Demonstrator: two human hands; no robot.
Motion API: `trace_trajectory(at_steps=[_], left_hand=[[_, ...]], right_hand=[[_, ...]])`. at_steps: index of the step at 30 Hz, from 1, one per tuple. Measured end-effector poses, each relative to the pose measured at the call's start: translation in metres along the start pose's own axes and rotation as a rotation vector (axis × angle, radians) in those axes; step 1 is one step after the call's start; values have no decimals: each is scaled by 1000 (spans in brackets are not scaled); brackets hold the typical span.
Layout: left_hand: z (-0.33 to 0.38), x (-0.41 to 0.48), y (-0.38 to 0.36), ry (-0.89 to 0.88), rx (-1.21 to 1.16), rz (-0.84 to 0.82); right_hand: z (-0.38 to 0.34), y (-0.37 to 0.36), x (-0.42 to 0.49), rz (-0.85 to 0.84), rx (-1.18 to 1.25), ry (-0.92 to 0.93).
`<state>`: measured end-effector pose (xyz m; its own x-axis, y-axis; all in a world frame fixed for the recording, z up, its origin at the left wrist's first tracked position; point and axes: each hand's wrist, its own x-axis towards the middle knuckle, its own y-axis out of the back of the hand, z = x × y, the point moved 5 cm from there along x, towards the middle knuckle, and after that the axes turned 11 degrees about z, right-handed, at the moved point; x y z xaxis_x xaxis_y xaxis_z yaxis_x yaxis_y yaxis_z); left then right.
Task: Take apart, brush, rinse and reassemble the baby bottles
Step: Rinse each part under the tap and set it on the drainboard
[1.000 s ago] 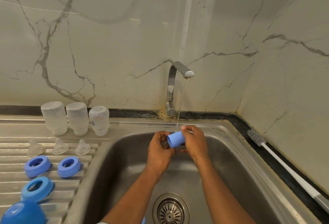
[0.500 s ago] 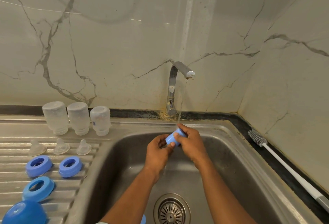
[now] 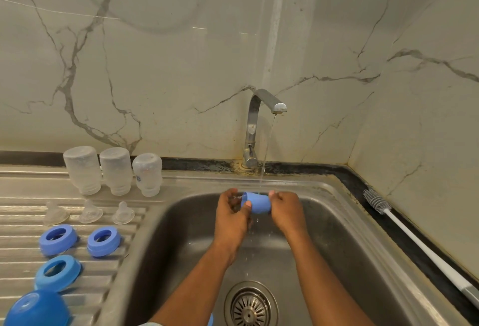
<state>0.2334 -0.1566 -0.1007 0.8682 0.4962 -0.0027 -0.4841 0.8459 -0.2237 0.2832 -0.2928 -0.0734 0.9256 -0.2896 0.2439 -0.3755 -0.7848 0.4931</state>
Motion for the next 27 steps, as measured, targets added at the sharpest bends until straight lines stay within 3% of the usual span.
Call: trace_trajectory(at_steps=[2,4,7,13,15,18,21,27], left_hand=[[0,3,4,-123,129,16],[1,3,2,-202,237,-4],[0,2,-5,-228,347,-73],[4,0,-2,-210,349,-103],[8,1,6,-228,386,-27],[16,-9,19,-255,470,12],[31,-28,35,-292,590,33],[57,-64,58,-400,783,-60]], right_hand=[[5,-5,-5,-110,-129,-11],[2,-12,-12,-227,-105,20],[-7,-17,-21,-341,-112,122],[-4,-10,-16,-229,-111,112],[-7,-10,-17,-278,-53,102],[-6,-6,-29,-366,-239,78],[-16,17,-33,-173,-233,92],[-26,49,-67,-313,-226,148]])
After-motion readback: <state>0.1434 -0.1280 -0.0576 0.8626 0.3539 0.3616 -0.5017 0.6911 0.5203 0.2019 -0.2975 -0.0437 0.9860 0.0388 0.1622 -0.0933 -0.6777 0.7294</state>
